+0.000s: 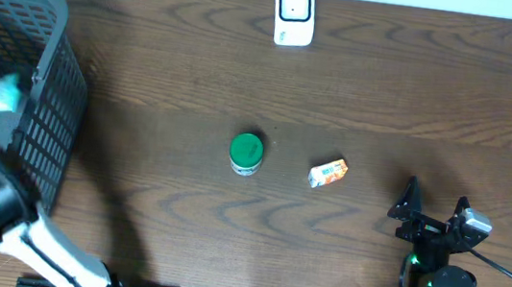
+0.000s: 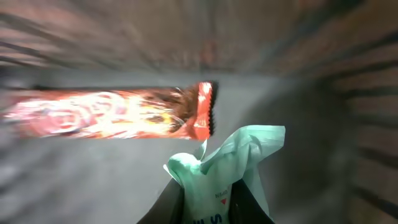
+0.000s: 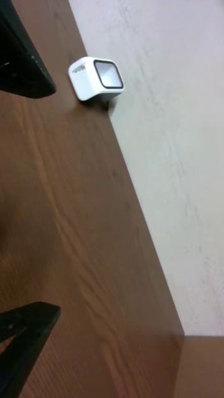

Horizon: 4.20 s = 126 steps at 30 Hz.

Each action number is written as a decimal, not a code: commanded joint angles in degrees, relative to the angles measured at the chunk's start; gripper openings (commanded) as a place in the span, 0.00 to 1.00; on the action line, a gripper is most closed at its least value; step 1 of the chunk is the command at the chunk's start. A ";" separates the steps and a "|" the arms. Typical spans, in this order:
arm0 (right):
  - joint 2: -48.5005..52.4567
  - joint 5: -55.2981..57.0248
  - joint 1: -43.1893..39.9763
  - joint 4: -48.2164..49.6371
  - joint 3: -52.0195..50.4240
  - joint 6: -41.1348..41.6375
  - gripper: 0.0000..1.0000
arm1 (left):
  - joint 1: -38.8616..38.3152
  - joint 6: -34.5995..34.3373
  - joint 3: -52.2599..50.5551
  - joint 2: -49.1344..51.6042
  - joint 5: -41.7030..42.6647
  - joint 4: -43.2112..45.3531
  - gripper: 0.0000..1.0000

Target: Scan the item barcode

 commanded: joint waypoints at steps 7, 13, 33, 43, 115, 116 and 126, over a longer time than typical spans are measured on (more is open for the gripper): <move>-0.31 0.11 0.07 -0.22 -0.09 0.20 0.99 | -0.42 1.36 1.18 -26.75 23.56 -6.16 0.08; -0.31 0.11 0.07 -0.22 -0.09 0.20 0.99 | -12.85 2.67 1.18 -35.01 38.69 -7.54 0.08; -0.31 0.11 0.07 -0.22 -0.09 0.20 0.99 | -70.97 -1.53 1.16 -11.17 5.35 -2.03 0.13; -0.31 0.11 0.07 -0.22 -0.09 0.20 0.99 | -77.02 -1.55 1.16 6.36 5.35 5.03 0.13; -0.31 0.11 0.07 -0.22 -0.09 0.20 0.99 | -75.19 7.15 -12.87 -5.42 9.18 9.35 0.10; -0.31 0.11 0.07 -0.22 -0.09 0.20 0.99 | -75.34 7.13 -13.60 -5.29 10.16 9.51 0.08; -0.31 0.11 0.07 -0.22 -0.09 0.20 0.99 | -76.35 6.25 -21.97 -5.18 10.84 12.50 0.08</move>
